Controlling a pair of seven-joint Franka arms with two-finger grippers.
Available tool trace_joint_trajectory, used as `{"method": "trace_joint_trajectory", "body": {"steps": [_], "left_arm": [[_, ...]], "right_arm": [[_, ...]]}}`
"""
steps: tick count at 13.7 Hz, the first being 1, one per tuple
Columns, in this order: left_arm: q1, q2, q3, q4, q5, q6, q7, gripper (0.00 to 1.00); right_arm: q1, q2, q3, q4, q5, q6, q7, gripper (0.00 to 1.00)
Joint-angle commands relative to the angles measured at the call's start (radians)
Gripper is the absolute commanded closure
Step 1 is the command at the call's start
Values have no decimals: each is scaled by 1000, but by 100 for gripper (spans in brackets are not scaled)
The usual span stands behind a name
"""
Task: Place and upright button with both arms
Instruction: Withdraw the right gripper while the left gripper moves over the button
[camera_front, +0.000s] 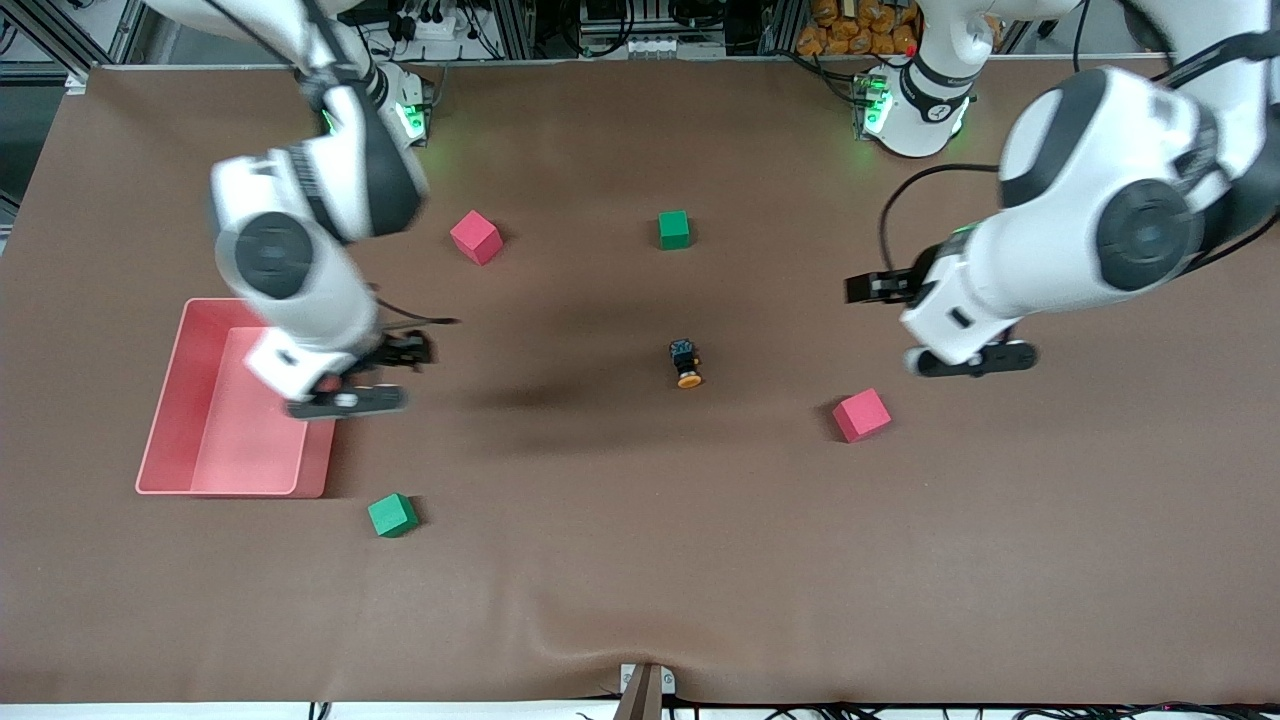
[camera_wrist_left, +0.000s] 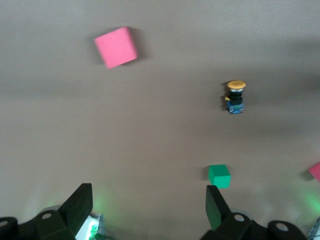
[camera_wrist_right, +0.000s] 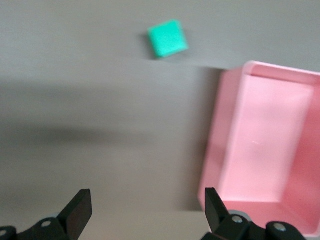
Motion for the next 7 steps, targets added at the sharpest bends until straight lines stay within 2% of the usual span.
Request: {"method": "trace_joint_trajectory", "body": {"steps": [1, 3, 5, 7], "left_arm": [[-77, 85, 3, 50, 27, 87, -91, 0], [-129, 123, 7, 50, 42, 158, -115, 0], [-156, 172, 9, 50, 56, 241, -153, 0], [-224, 232, 15, 50, 76, 331, -222, 0]], "right_arm": [[-125, -134, 24, -92, 31, -11, -99, 0], [-220, -174, 22, -94, 51, -54, -226, 0], [-268, -212, 22, -92, 51, -104, -286, 0], [-311, -236, 20, -86, 51, -126, -337, 0]]}}
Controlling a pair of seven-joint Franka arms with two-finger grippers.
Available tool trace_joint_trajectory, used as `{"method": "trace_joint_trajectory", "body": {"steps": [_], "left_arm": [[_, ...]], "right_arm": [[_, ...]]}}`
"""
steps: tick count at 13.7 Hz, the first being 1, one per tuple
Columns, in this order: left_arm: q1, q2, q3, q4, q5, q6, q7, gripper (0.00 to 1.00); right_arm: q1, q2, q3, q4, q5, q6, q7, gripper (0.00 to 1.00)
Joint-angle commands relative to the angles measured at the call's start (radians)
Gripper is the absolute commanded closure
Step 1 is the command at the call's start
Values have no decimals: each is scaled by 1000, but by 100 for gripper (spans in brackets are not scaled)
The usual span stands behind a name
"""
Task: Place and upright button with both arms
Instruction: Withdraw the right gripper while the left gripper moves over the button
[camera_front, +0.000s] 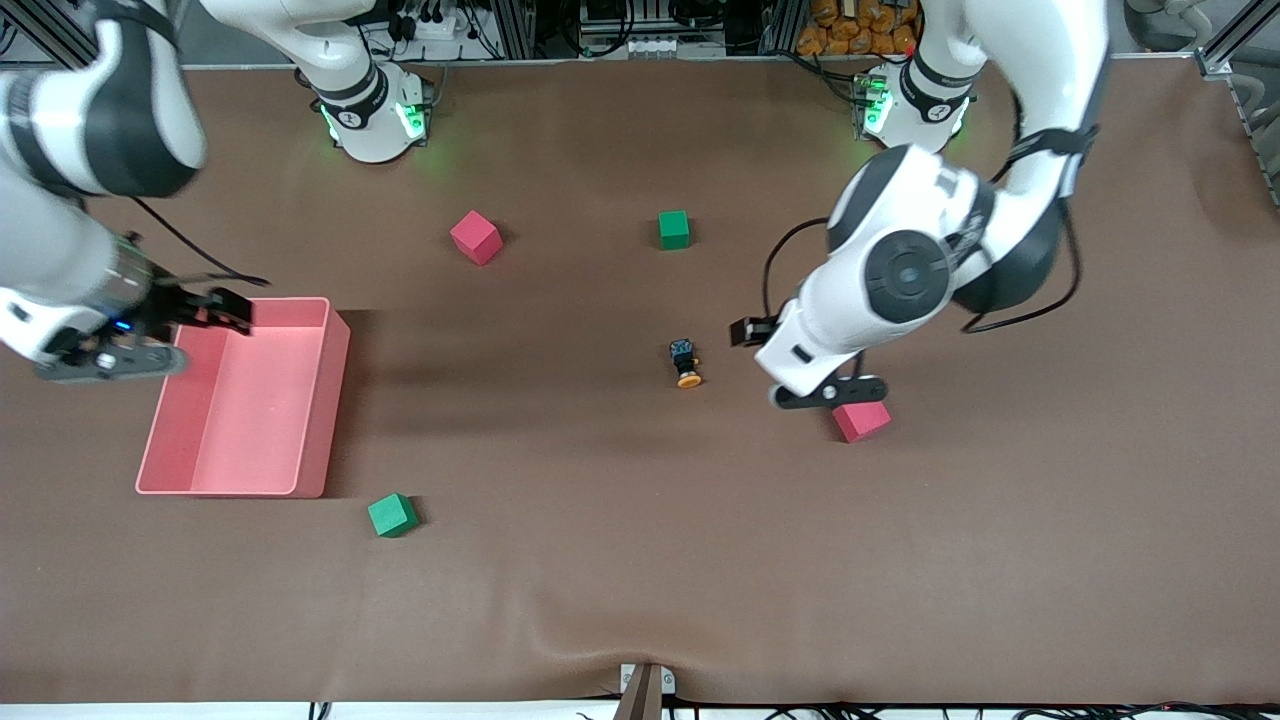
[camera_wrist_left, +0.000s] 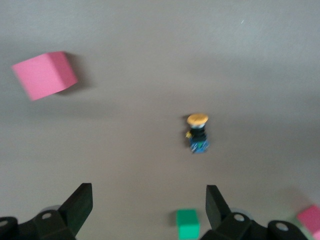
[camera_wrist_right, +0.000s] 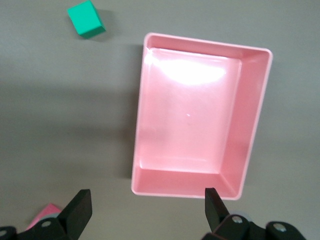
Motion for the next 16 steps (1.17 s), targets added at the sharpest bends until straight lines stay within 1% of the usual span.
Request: {"method": "trace_joint_trajectory", "body": {"steps": [1, 3, 6, 7, 10, 12, 14, 16], "left_arm": [[-66, 90, 12, 38, 60, 67, -73, 0], [-93, 140, 12, 38, 71, 116, -103, 0], [-112, 205, 5, 38, 67, 203, -129, 0], [-116, 219, 5, 38, 64, 219, -136, 0], [-133, 254, 5, 38, 64, 269, -230, 0], [-139, 277, 4, 36, 59, 297, -267, 0], [-159, 297, 4, 33, 57, 315, -322, 0], [-158, 308, 2, 31, 56, 320, -353, 0]], "right_arm": [[-58, -61, 20, -36, 21, -5, -72, 0], [-96, -81, 20, -29, 21, -25, -98, 0], [-98, -70, 21, 80, 26, -130, -83, 0], [-99, -73, 21, 99, 43, -153, -83, 0], [-121, -67, 19, 195, 55, -221, -84, 0], [-112, -69, 24, 212, 66, -233, -80, 0], [-112, -69, 26, 254, 109, -288, 19, 0], [-110, -69, 29, 269, 112, -301, 80, 0]]}}
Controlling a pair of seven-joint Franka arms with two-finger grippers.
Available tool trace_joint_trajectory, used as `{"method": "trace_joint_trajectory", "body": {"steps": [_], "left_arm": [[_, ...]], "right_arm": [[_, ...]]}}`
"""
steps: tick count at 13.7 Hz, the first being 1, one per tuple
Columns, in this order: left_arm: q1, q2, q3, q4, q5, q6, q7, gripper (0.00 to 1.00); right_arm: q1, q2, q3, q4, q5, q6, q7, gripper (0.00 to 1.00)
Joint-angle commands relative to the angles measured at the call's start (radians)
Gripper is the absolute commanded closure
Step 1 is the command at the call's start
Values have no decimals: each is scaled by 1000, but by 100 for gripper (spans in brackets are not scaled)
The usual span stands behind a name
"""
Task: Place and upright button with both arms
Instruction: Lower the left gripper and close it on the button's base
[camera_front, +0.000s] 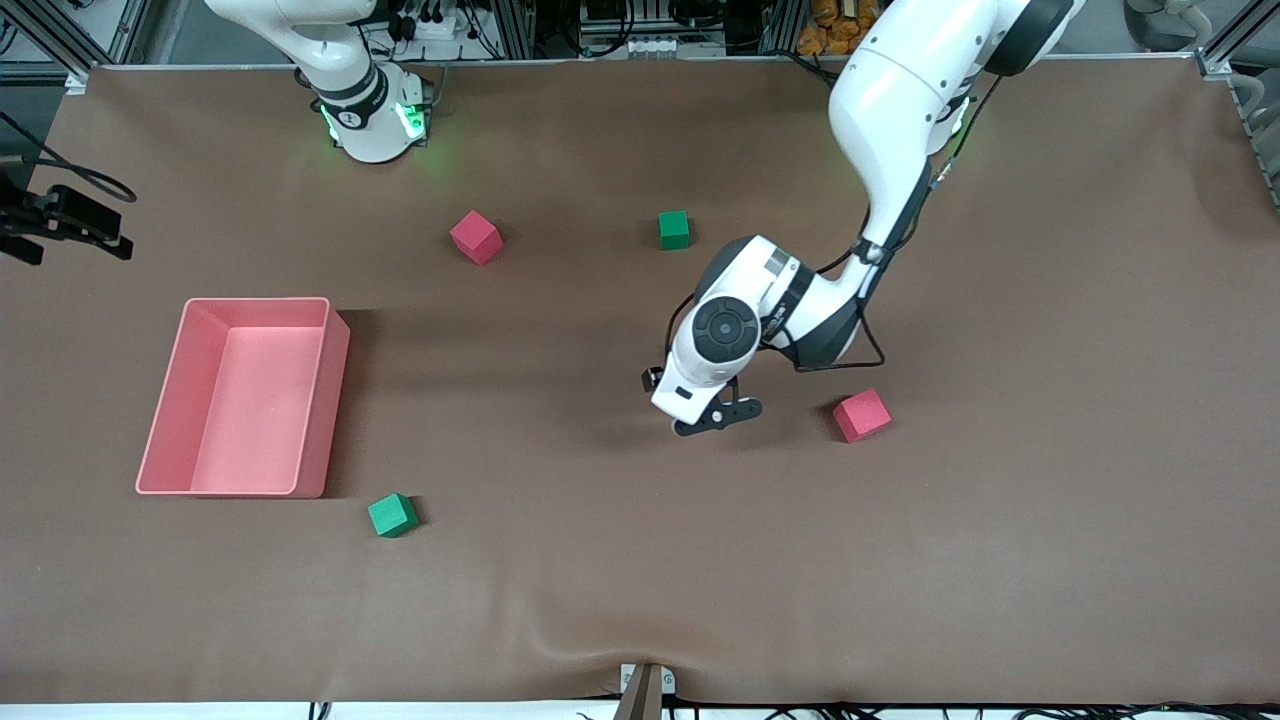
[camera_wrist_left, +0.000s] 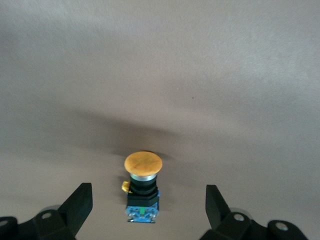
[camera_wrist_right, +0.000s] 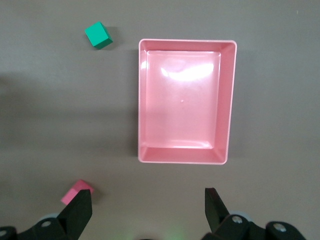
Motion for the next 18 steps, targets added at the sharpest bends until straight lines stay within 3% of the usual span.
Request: {"method": "trace_joint_trajectory", "body": {"steps": [1, 4, 5, 13, 18], "left_arm": [[-9, 21, 2, 22, 9, 6, -51, 0], [-16, 20, 4, -16, 11, 6, -57, 1], [-21, 23, 4, -16, 11, 9, -60, 7], [-44, 29, 7, -79, 24, 31, -108, 6], [-45, 29, 7, -81, 34, 31, -108, 23]], "right_arm": [[-16, 4, 17, 35, 16, -37, 46, 0], [-16, 4, 17, 36, 2, -50, 41, 0], [-16, 4, 17, 38, 2, -53, 44, 0], [3, 5, 18, 70, 11, -102, 17, 0], [3, 7, 18, 67, 14, -102, 8, 0]]}}
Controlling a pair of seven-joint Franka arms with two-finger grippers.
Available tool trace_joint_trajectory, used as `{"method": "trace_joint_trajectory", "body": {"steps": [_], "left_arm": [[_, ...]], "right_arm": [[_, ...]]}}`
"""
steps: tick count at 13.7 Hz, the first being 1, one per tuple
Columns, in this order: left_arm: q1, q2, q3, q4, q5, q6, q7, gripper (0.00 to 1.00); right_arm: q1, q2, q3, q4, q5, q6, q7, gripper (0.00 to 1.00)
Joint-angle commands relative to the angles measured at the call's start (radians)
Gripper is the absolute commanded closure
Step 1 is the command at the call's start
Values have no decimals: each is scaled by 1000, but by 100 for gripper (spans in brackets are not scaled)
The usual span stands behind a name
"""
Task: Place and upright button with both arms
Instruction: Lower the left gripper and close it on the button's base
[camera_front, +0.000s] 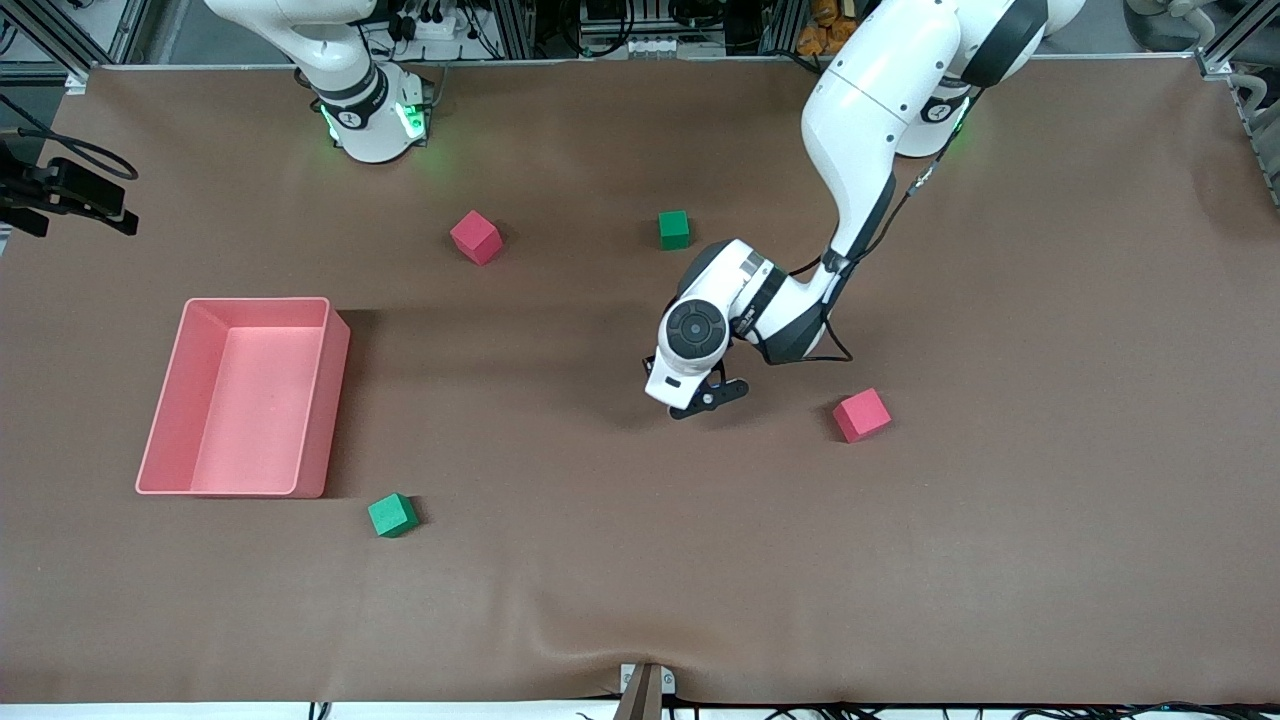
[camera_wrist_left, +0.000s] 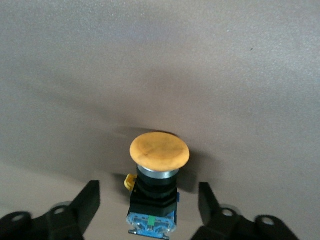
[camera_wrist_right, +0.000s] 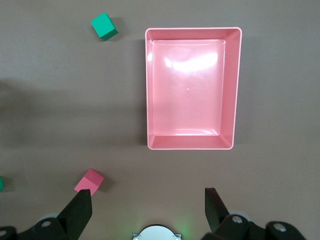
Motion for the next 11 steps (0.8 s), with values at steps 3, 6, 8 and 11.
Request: {"method": "trace_joint_trajectory", "body": {"steps": [3, 6, 8, 11], "left_arm": [[-6, -10, 1, -8, 24, 15, -19, 25], [-19, -12, 2, -8, 26, 15, -19, 25], [-22, -12, 4, -8, 35, 15, -19, 29], [-20, -12, 2, -15, 47, 12, -13, 33]], "right_arm": [[-1, 6, -2, 16, 12, -19, -13, 0], [2, 3, 0, 10, 12, -36, -13, 0], [-1, 3, -2, 10, 10, -50, -13, 0], [-5, 3, -2, 10, 7, -62, -13, 0]]}}
